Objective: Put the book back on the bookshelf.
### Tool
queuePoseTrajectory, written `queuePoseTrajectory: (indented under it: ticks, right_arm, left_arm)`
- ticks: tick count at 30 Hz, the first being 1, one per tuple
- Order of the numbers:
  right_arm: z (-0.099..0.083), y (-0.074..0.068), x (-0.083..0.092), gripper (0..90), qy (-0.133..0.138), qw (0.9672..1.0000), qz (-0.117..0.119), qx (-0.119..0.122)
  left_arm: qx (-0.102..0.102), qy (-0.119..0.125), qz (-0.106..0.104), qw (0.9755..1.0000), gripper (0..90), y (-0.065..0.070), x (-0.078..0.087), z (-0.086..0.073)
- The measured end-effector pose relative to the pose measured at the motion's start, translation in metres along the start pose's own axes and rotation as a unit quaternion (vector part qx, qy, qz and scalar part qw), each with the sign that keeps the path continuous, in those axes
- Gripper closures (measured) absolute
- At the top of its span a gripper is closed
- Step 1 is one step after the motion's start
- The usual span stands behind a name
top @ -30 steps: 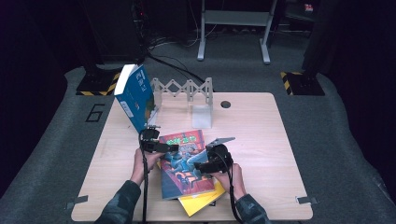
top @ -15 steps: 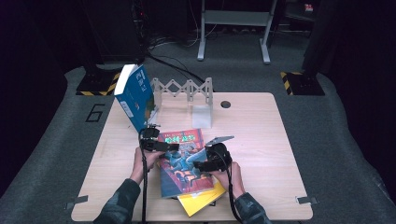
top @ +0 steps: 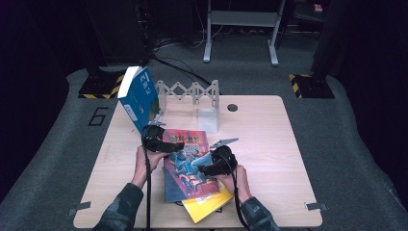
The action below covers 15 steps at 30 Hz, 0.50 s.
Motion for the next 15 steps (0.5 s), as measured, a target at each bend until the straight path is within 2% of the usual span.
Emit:
queuePoseTrajectory:
  ticks: [2,7,9,10,13,15]
  right_arm:
    - [0.0,0.0,0.0,28.5,-0.003,1.0,-0.001,0.0]
    - [0.0,0.0,0.001,28.3,-0.006,1.0,0.0,0.006]
    - [0.0,0.0,0.001,28.3,-0.006,1.0,-0.001,0.007]
    - [0.0,0.0,0.0,28.3,-0.005,1.0,-0.001,0.006]
    - [0.0,0.001,0.0,28.3,-0.003,1.0,-0.001,0.004]
    - [0.001,0.0,0.0,28.3,0.001,1.0,0.001,0.003]
  left_arm:
    - [0.0,0.006,0.002,1.0,14.4,0.003,0.002,0.002]
    - [-0.016,0.005,0.012,0.9998,17.8,0.008,0.006,0.007]
    - [-0.022,0.002,0.023,0.9995,21.6,0.008,0.008,0.008]
    - [-0.032,0.0,0.03,0.999,23.6,0.007,0.009,0.009]
    - [-0.035,-0.003,0.04,0.9986,29.5,0.007,0.011,0.011]
    - [-0.035,0.005,0.05,0.9981,32.8,0.009,0.011,0.014]
Point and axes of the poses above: each handheld gripper's, and its own axes: x roughly backward along the jaws, z roughly out of its top, y roughly to its right, the point moved 8 cm from there along -x, roughly forward along the jaws, and after that the axes turned 4 degrees about -y, right-handed, at the moved point
